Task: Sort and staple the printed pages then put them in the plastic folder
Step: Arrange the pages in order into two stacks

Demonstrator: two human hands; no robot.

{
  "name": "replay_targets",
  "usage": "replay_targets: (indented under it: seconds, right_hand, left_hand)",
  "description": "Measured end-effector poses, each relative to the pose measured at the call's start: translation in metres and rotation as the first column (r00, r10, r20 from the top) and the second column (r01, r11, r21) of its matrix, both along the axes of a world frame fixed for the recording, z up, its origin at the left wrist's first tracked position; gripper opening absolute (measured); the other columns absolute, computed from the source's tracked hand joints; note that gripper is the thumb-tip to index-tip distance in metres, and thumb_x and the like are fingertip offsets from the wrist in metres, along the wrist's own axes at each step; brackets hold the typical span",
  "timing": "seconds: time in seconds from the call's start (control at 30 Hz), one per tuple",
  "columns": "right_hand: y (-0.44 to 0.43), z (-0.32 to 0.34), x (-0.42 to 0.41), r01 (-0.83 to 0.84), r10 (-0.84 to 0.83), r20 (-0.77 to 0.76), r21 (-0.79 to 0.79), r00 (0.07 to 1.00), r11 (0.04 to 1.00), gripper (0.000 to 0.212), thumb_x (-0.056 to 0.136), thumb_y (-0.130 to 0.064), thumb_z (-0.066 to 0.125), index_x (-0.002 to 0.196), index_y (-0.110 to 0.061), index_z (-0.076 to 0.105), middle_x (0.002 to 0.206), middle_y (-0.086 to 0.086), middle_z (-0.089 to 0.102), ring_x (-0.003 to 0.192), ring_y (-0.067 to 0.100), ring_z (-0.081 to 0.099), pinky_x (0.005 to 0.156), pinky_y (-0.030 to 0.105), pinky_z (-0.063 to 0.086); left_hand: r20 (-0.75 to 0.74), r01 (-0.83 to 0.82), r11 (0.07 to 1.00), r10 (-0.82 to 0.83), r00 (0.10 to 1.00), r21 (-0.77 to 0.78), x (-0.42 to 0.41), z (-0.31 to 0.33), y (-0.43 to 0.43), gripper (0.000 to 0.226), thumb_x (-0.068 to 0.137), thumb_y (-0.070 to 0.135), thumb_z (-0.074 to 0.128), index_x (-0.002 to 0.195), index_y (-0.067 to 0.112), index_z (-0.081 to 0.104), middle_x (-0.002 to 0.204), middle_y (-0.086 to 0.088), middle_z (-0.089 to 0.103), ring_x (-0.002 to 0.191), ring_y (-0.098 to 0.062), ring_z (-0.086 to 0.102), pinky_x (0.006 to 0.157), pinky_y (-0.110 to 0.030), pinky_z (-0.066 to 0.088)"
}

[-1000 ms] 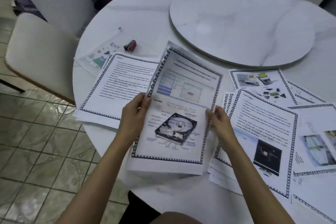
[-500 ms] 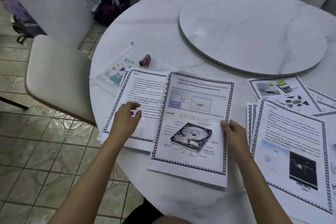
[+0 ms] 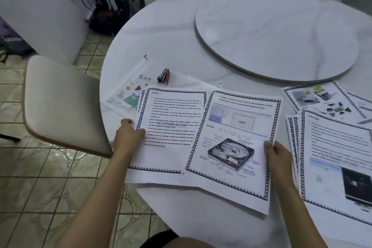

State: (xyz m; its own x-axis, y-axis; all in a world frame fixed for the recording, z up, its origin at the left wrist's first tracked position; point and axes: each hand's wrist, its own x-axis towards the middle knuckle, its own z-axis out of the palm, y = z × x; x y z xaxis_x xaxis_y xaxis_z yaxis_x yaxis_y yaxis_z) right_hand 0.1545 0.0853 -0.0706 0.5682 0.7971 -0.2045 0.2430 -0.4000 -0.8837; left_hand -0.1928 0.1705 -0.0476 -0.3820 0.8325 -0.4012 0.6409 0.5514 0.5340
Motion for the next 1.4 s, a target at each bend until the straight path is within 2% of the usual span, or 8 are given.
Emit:
replay_targets:
  seconds: [0.13,0.23,0.5,0.67,0.8,0.9,1.07,1.4]
  right_hand:
    - [0.002,0.001,0.0,0.011,-0.011,-0.003,-0.016,1.0,1.0,0.025,0.097,-0.021,0.048,0.092,0.0,0.061,0.094,0.026,0.065,0.083,0.039,0.061,0.077,0.045,0.05]
    - [0.002,0.0,0.001,0.034,-0.034,-0.025,0.008,0.999,0.999,0.027,0.096,-0.019,0.049,0.081,0.002,0.057,0.073,0.018,0.057,0.067,0.021,0.048,0.06,0.031,0.036]
    - [0.009,0.001,0.0,0.235,-0.242,0.058,0.104,0.969,0.966,0.04,0.098,-0.018,0.045,0.06,-0.013,0.033,0.057,0.004,0.032,0.054,0.013,0.026,0.045,0.018,0.023]
    - [0.017,-0.001,0.002,0.36,-0.371,0.063,0.137,0.927,0.923,0.03,0.097,-0.018,0.044,0.076,0.002,0.047,0.067,0.011,0.041,0.064,0.018,0.035,0.058,0.03,0.027]
    - [0.024,0.001,-0.002,0.408,-0.42,0.036,0.178,0.907,0.895,0.028,0.097,-0.017,0.043,0.074,-0.002,0.045,0.064,0.007,0.038,0.058,0.015,0.03,0.059,0.026,0.023]
    - [0.03,0.008,-0.007,0.415,-0.429,0.03,0.2,0.903,0.887,0.039,0.097,-0.014,0.042,0.06,-0.011,0.031,0.059,0.001,0.028,0.053,0.011,0.024,0.056,0.026,0.018]
    - [0.034,0.009,-0.003,0.446,-0.45,-0.033,0.218,0.892,0.868,0.042,0.097,-0.014,0.043,0.057,-0.017,0.027,0.058,0.0,0.028,0.054,0.009,0.024,0.059,0.025,0.021]
    - [0.025,0.016,-0.039,-0.036,0.096,-0.227,0.256,0.969,0.966,0.032,0.096,-0.022,0.049,0.072,-0.002,0.047,0.067,0.008,0.045,0.058,0.007,0.043,0.055,0.021,0.038]
  left_hand:
    - [-0.024,-0.009,0.997,0.011,1.0,0.083,-0.001,-0.001,-0.002,0.032,0.086,0.018,0.055,0.115,0.007,0.053,0.114,-0.015,0.061,0.104,-0.034,0.055,0.082,-0.036,0.044]
    - [-0.043,0.043,0.97,-0.033,0.999,0.241,-0.004,-0.001,-0.007,0.017,0.09,0.01,0.047,0.099,0.0,0.056,0.102,-0.02,0.06,0.092,-0.036,0.055,0.07,-0.033,0.038]
    - [0.03,0.0,0.812,-0.022,0.999,0.584,-0.006,0.04,-0.02,0.022,0.095,0.007,0.044,0.113,-0.002,0.052,0.097,-0.004,0.054,0.087,-0.018,0.047,0.065,-0.017,0.028]
    - [0.155,-0.088,0.692,-0.035,0.987,0.717,-0.012,0.063,-0.023,0.022,0.094,0.009,0.049,0.113,0.0,0.053,0.1,-0.005,0.057,0.084,-0.007,0.051,0.071,-0.022,0.037]
    - [0.314,-0.179,0.616,-0.118,0.942,0.767,-0.012,0.08,-0.024,0.011,0.094,0.007,0.049,0.1,0.014,0.055,0.088,0.004,0.055,0.073,0.013,0.052,0.071,-0.007,0.042]
    - [0.401,-0.202,0.628,-0.191,0.896,0.751,-0.008,0.093,-0.027,0.024,0.094,0.006,0.049,0.093,0.029,0.054,0.092,0.009,0.059,0.078,0.01,0.056,0.075,-0.009,0.047]
    - [0.457,-0.199,0.648,-0.257,0.852,0.735,-0.001,0.107,-0.028,0.022,0.094,0.008,0.051,0.095,0.028,0.057,0.096,0.01,0.063,0.084,0.004,0.06,0.08,-0.013,0.05]
    - [0.523,-0.026,0.884,-0.252,0.815,0.466,0.028,0.061,-0.025,0.018,0.095,0.011,0.048,0.11,0.013,0.058,0.099,0.002,0.067,0.077,-0.001,0.066,0.068,-0.019,0.055]
